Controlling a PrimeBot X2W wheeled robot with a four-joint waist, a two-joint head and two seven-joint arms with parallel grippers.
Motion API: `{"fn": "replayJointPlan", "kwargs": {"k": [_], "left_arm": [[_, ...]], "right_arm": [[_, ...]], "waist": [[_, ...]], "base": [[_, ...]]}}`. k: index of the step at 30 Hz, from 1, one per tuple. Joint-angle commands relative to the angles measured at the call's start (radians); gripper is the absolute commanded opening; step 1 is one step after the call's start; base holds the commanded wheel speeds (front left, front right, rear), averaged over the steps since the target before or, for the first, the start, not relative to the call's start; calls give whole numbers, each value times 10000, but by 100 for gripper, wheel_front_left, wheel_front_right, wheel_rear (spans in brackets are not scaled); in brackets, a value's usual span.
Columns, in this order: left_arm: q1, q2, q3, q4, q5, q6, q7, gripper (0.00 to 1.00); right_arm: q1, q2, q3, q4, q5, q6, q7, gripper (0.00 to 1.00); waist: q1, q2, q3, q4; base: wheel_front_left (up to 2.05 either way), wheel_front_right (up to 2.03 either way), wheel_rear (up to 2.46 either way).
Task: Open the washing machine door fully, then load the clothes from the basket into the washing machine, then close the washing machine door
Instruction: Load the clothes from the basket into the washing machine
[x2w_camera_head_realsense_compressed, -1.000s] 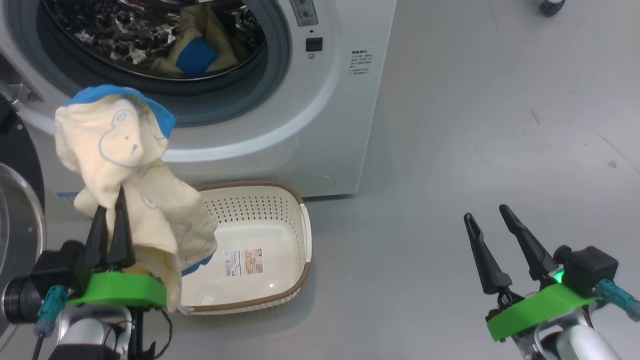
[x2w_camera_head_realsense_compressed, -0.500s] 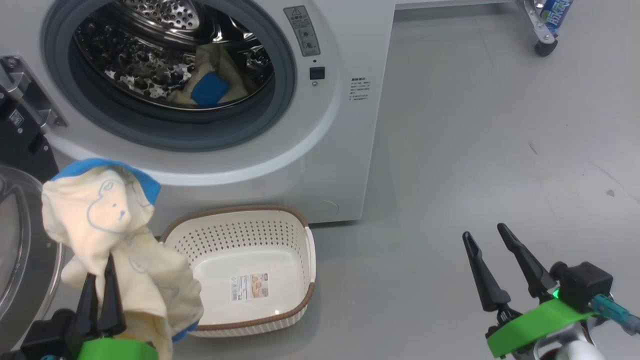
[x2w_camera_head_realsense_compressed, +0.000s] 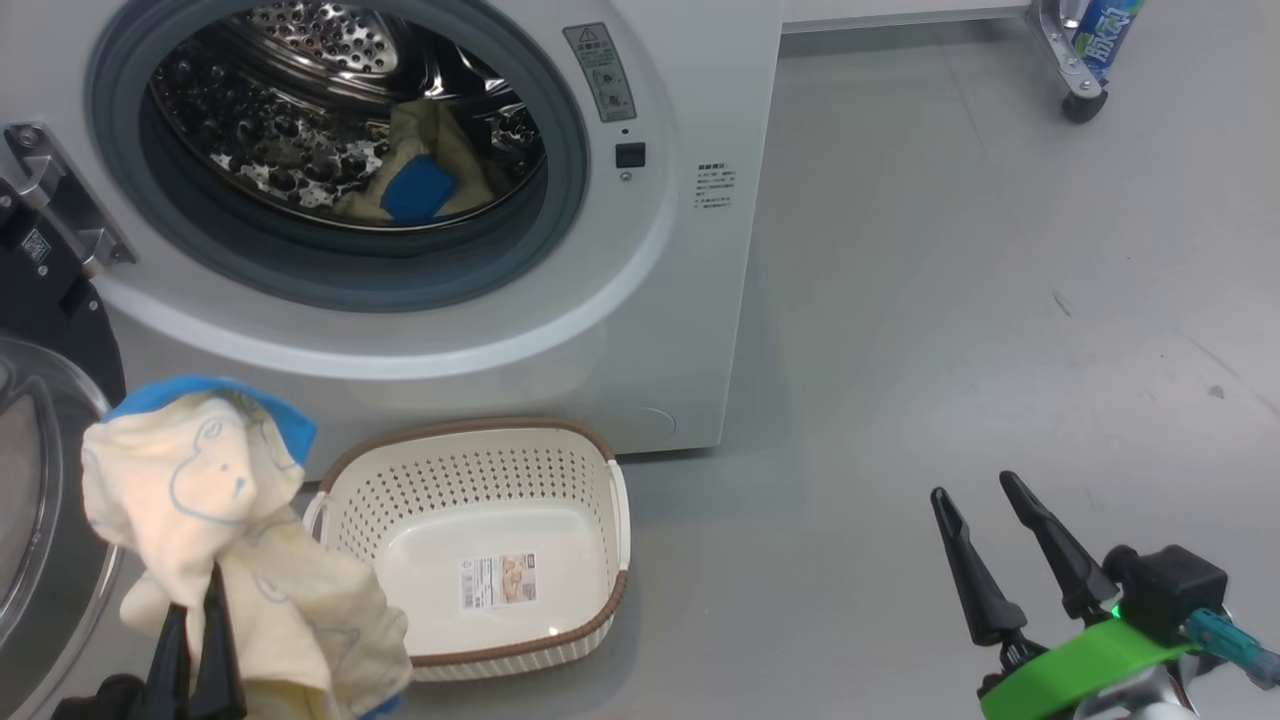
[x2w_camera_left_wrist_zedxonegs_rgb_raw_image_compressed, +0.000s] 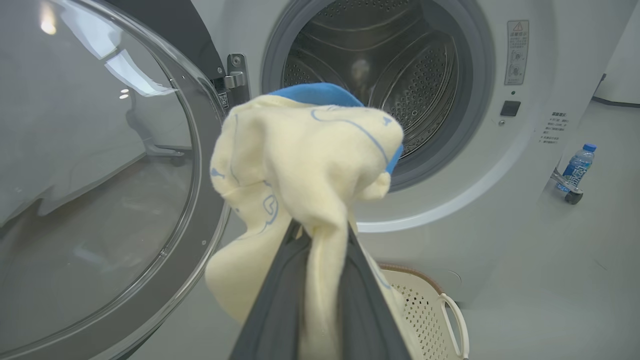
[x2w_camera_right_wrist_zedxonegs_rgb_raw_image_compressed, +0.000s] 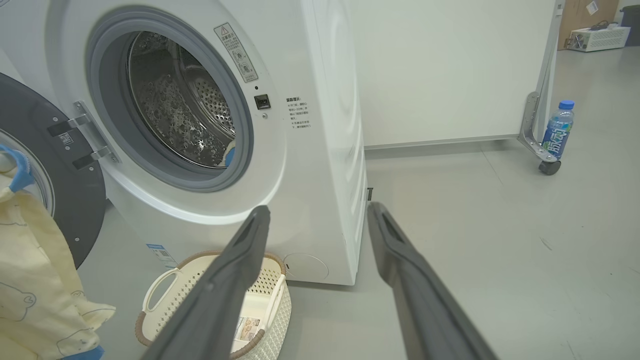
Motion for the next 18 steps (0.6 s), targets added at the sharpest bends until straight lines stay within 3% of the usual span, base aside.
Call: {"fn": "replayJointPlan", "kwargs": {"k": [1,18], "left_arm": [[-288,160,506,-395,5,372,-139,0],[-478,20,491,-422,36,304,-140,0]], "right_arm": [[-172,-212,111,-311,-15,-2,-95,100],[-337,-157,48,-416,39,-2,-95,100]], "waist": [[1,0,10,12],[1,0,485,31]], "base": [[0,0,0],[0,0,0]]}}
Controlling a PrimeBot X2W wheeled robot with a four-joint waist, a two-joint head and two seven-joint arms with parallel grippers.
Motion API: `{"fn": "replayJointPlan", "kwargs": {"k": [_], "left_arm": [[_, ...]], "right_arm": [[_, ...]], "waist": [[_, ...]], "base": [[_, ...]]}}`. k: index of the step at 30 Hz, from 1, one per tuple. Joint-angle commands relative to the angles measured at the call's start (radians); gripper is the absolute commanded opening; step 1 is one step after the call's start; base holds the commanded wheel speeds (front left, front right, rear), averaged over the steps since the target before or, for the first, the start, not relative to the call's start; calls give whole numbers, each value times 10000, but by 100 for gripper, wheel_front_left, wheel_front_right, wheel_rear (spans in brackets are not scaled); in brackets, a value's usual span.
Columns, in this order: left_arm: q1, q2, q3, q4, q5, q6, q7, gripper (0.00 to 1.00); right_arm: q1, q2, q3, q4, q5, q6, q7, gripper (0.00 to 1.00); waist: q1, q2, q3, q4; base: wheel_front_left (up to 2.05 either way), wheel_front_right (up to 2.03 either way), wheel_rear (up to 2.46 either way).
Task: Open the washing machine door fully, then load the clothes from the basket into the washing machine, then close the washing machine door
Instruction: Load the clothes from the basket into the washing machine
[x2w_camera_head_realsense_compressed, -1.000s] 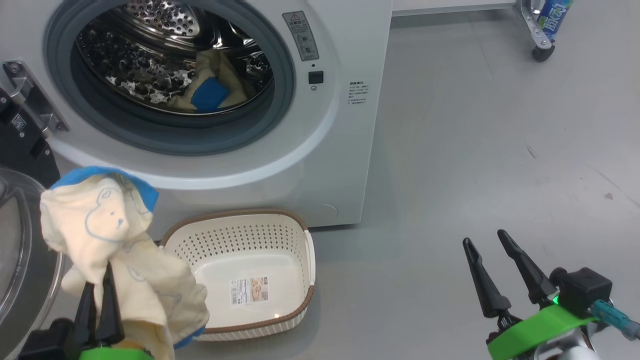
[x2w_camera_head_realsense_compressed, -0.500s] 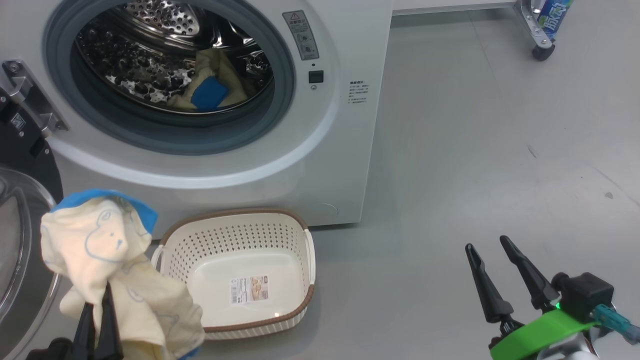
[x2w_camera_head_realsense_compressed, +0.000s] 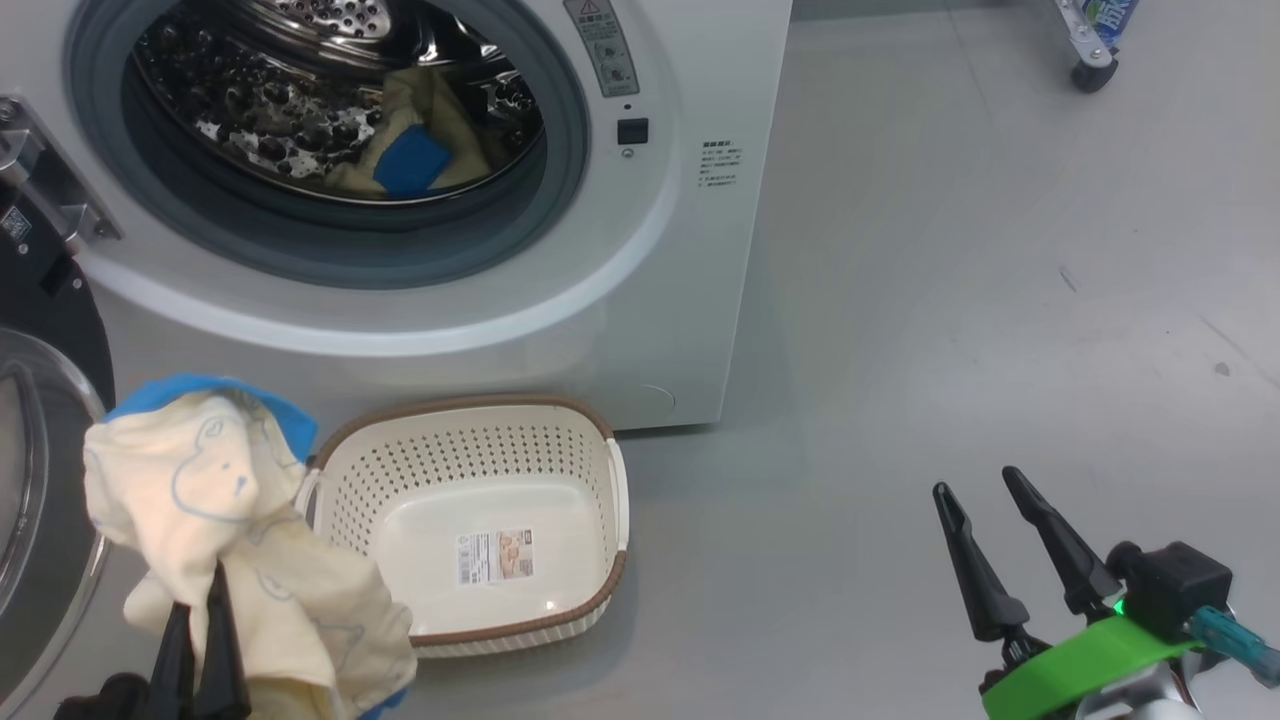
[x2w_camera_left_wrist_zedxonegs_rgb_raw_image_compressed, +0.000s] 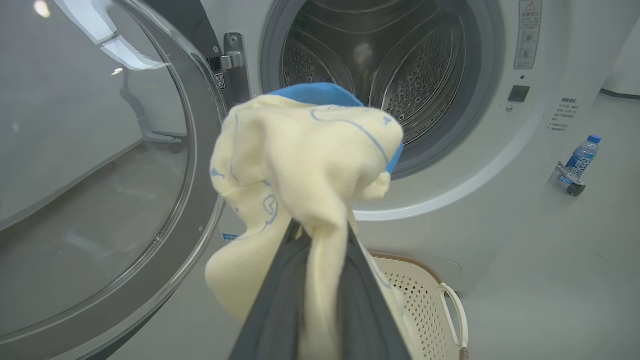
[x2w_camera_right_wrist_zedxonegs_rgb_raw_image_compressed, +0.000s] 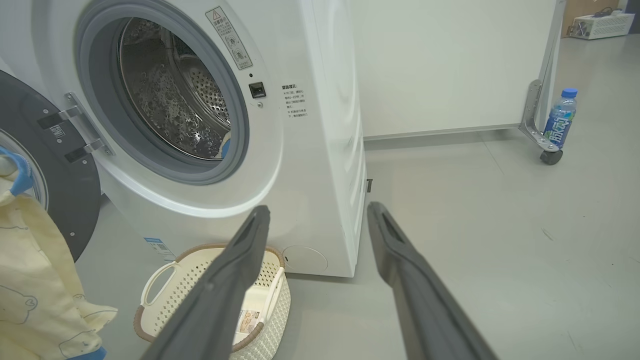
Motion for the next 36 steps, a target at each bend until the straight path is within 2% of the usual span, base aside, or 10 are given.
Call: {"fn": "replayJointPlan", "kwargs": {"k": [1,20,36], "left_arm": [[-551,95,443,-392,57,306,-141,0],[-2926,114,191,192,87,-202,-114,0],[-7413,594,-149,2151,232,-1163,411,0]], "right_arm": [[-348,-154,81,-356,39,-2,-95,100],[-1190,-17,3,-619,56,-2,-95,100],[-2147,118,324,-674,55,-2,-95,100]], "waist": [[0,0,149,20],[0,0,2216,-64],[0,0,3921,-662]], "base": [[0,0,0],[0,0,0],[0,0,0]]}}
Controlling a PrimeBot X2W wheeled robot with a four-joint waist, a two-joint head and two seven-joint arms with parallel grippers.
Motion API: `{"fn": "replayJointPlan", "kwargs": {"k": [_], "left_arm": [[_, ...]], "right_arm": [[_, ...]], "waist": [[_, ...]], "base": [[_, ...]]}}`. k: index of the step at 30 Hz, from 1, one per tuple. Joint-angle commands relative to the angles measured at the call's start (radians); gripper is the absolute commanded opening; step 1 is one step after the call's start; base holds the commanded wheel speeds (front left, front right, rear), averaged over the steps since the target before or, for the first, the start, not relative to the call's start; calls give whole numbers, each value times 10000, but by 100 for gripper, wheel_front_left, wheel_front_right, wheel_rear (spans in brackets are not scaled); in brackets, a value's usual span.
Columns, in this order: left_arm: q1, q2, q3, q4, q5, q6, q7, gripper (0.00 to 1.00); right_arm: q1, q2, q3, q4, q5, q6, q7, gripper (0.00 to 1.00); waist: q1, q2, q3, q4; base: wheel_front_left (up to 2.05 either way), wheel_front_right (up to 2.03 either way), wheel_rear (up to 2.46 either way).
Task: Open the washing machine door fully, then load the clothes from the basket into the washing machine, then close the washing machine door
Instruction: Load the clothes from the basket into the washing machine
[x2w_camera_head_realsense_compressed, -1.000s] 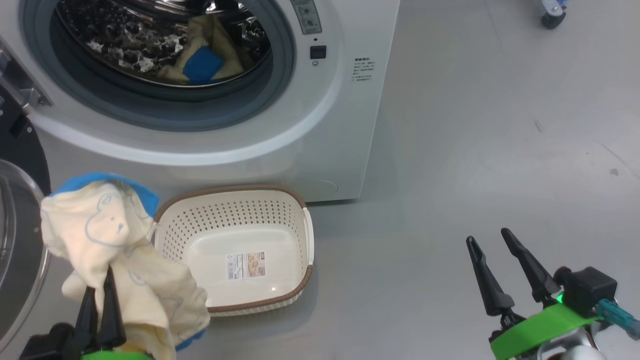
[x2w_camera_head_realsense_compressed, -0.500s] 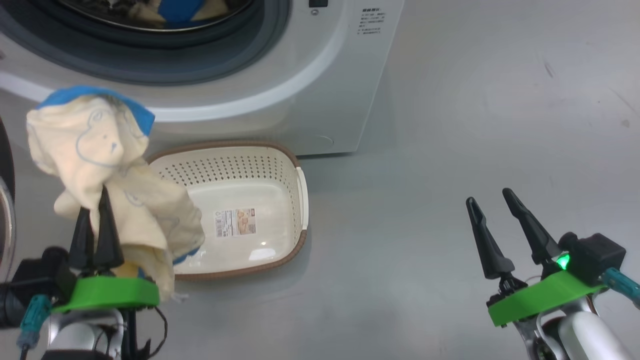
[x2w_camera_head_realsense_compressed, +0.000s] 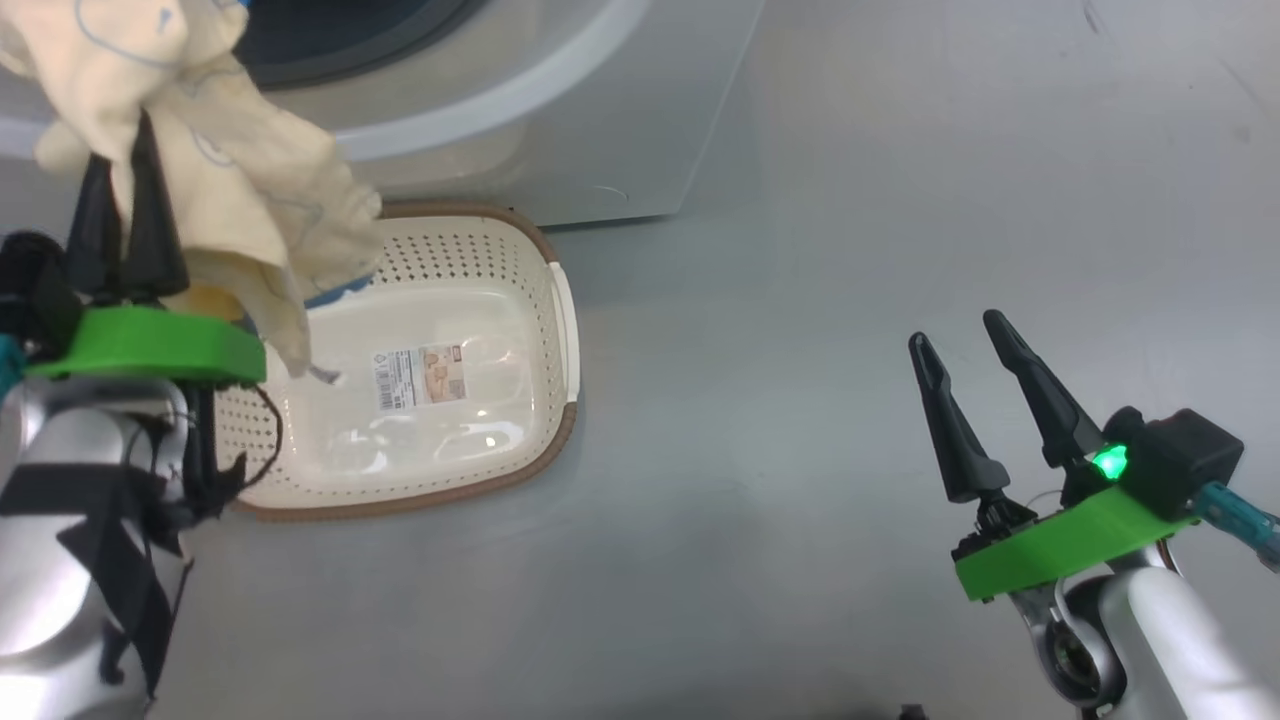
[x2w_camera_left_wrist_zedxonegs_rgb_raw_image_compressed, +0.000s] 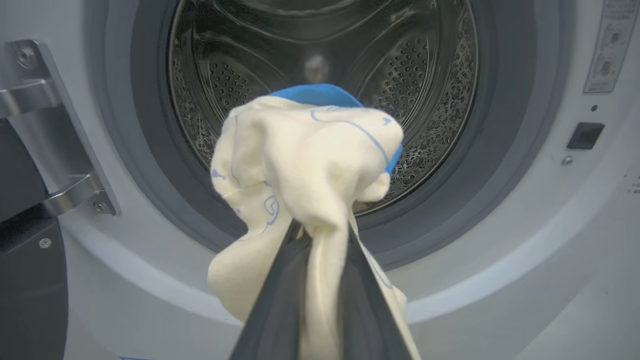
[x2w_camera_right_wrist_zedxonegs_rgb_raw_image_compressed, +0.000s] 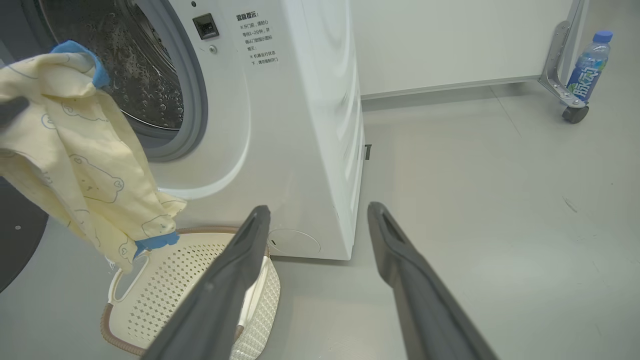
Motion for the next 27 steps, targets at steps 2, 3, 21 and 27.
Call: {"fn": "replayJointPlan", "kwargs": {"k": [2,3,21,27], "left_arm": [[-747,483,417,-77,-40,-110,102,0],[-1008,551,398,82,-23,-179,166,0],[-5378,1208,38,3153,172,-996,1308,0],[-6852,1247,-357,4125,424,-1315,1768,0]], "right_arm": [[-130,-95,187,-292,63,-2,-95,100],[-164,-88,198,-295,71,-2,-95,100],[-392,24,503,-265,178,-2,-95,100],[-461,87,641,-282,223,-2,-95,100]], "waist": [[-2,0,300,-263],[-2,0,368,-324],[-2,0,1388,-1160],[-2,0,1969,-1407]], "base": [[0,0,0],[0,0,0],[0,0,0],[0,0,0]]}}
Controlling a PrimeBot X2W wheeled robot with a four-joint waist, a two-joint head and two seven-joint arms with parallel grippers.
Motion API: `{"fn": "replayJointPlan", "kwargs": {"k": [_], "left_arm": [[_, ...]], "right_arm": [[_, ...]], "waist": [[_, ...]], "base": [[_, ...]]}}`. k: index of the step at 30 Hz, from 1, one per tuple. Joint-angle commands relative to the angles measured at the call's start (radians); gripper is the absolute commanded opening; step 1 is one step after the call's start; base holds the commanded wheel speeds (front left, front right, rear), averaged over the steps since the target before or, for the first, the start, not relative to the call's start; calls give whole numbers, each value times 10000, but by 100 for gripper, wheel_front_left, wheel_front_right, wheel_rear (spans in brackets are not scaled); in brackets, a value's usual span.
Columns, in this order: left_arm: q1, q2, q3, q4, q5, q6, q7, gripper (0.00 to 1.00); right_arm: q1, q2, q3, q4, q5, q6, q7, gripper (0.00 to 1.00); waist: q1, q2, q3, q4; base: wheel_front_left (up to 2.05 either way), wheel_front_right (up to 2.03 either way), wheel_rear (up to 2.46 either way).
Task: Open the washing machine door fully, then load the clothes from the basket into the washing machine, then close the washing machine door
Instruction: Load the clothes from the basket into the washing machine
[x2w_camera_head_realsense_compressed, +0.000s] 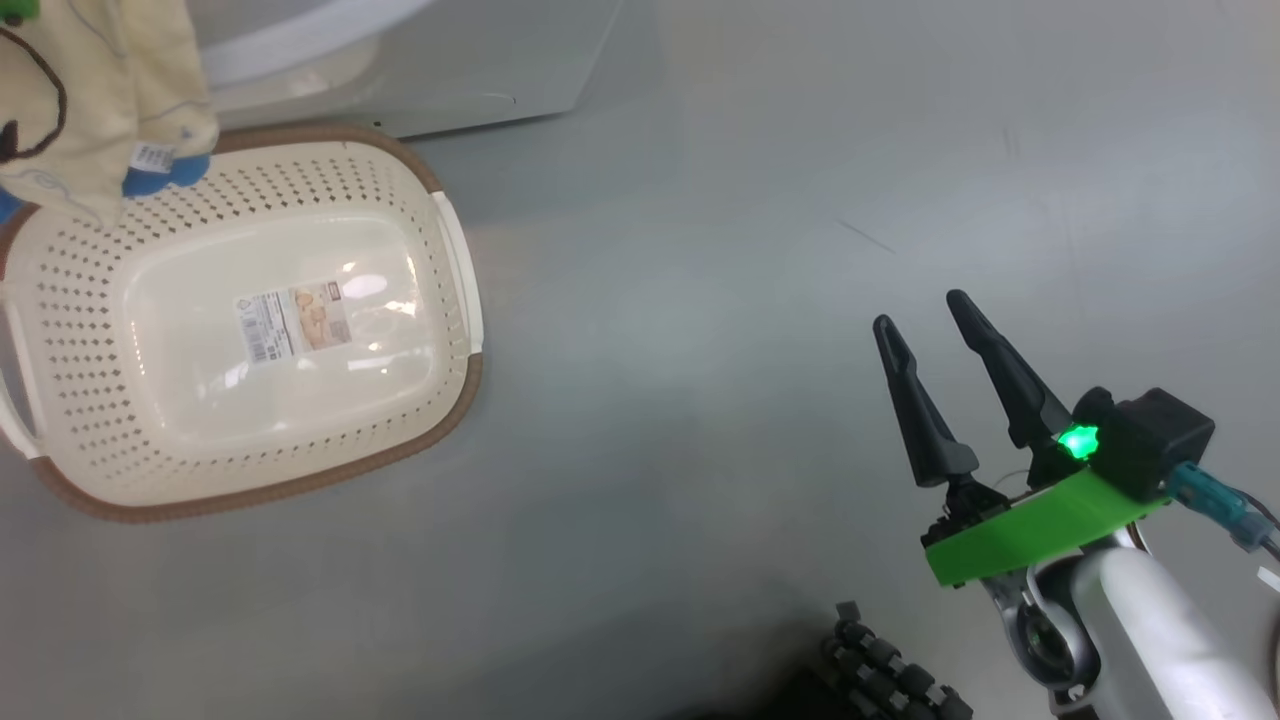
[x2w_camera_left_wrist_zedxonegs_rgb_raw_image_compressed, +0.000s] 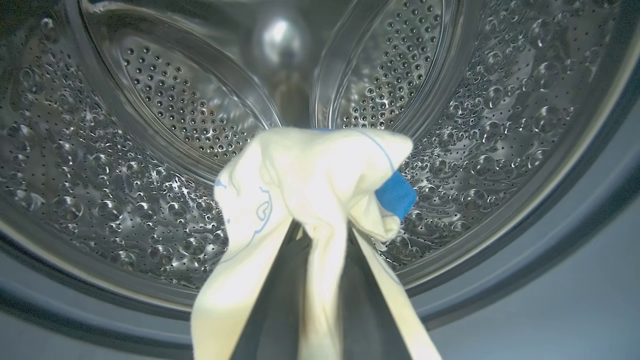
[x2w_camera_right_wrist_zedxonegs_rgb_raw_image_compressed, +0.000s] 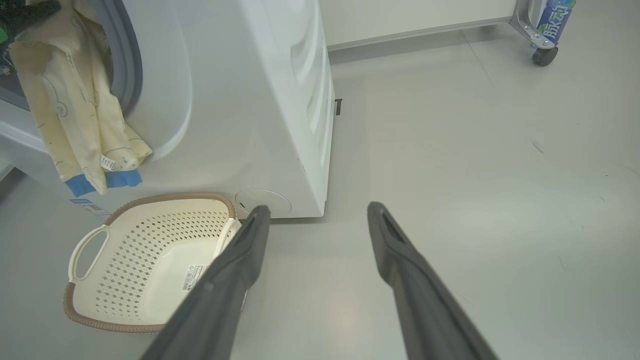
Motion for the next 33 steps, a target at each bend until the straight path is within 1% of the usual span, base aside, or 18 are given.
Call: {"fn": "replayJointPlan", "kwargs": {"k": [1,2,8,10,13,18,23,25,29,31,33], "left_arm": [[-897,481,100,-53,152,-80,150,0],[-897,481,100,-53,152,-80,150,0],[-2258,352,-222,835,339,-260,575,0],[-2736,256,-199,1094,285,-245,686,0],[-3556,133,-346,1523,400,-284,618,0],[-4330,13,-632,1945,716,-275,-25,0],[-4857,-14,-1031,2093,1296,-86,-1622,0],[-4987,-46,-1139,2061,1459,-17,-2013,0],[-5169,22,-1229,1749,1692,37,-2266,0],[-5207,131,-1241,1192,1851,32,-2280,0],[-5025,182,-1075,966,1776,57,-2283,0]], "right_arm": [[-11,-58,163,-289,69,-2,-95,100],[-11,-58,163,-289,69,-2,-95,100],[-18,54,254,-374,108,-2,-95,100],[-6,89,301,-401,117,-2,-95,100],[-7,196,415,-417,159,-2,-95,100],[-63,264,592,-407,157,-2,-95,100],[-138,319,797,-381,177,-2,-95,100],[-128,312,832,-367,192,-2,-95,100],[-159,290,885,-340,207,-2,-95,100],[-190,282,900,-338,218,-2,-95,100],[-229,281,913,-324,230,-2,-95,100]], "waist": [[-1,0,409,-148],[-1,0,409,-148],[-1,0,1241,-271],[-1,0,1547,-288],[-1,0,1992,-294],[-1,0,2257,-284],[-1,0,2278,-293],[-1,0,2240,-294],[-1,0,2218,-378],[-1,0,2254,-431],[-1,0,2269,-469]], "base": [[0,0,0],[0,0,0],[0,0,0],[0,0,0],[0,0,0],[0,0,0],[0,0,0],[0,0,0],[0,0,0],[0,0,0],[0,0,0]]}}
